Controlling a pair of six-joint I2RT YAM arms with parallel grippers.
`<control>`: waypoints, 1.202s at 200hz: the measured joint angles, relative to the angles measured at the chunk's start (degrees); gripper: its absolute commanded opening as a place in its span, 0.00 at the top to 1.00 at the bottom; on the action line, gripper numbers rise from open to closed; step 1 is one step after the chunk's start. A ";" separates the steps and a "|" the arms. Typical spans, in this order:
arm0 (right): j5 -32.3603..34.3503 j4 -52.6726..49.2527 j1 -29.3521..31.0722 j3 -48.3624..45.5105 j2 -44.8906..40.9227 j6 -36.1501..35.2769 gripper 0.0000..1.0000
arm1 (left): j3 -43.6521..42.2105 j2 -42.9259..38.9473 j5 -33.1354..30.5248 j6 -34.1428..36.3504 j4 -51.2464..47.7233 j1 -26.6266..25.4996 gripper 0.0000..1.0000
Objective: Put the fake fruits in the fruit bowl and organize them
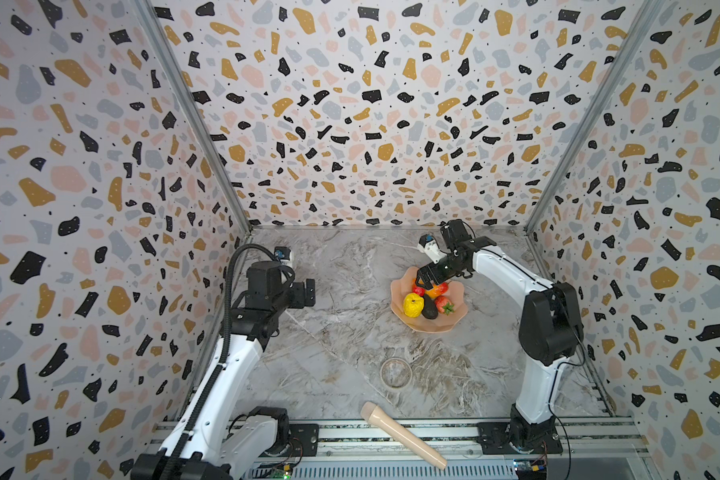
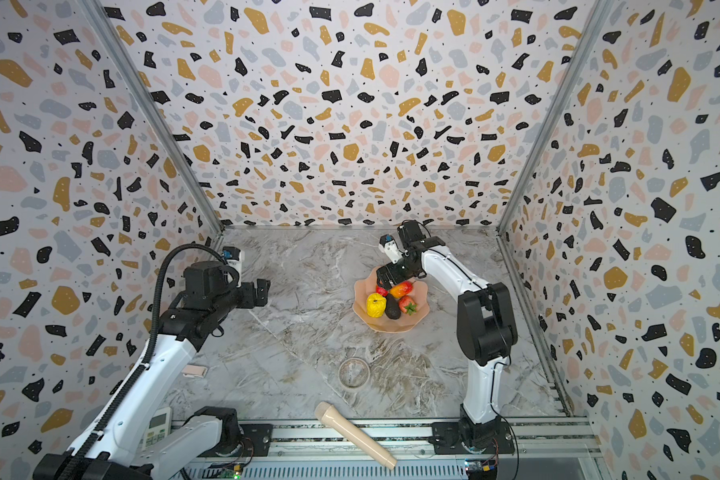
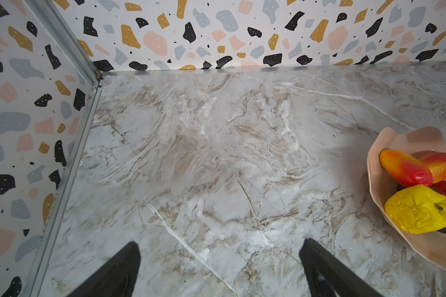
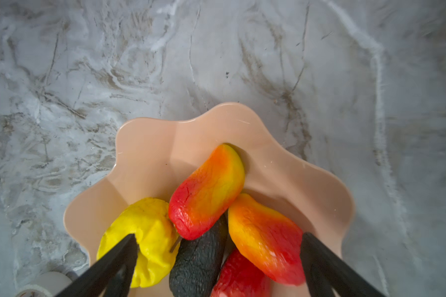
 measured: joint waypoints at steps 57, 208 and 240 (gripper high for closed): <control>12.04 30.05 -0.09 -33.90 -39.80 2.54 0.01 | -2.89 -3.21 -2.14 -1.77 5.09 -1.25 0.00; 27.52 97.26 -12.33 -85.99 -39.54 5.14 0.01 | -44.78 -8.61 -35.60 -3.56 58.71 -4.68 0.00; 25.40 103.45 -13.46 -83.52 -29.79 5.77 0.01 | -45.48 -0.87 -35.04 -1.31 69.18 -3.02 0.00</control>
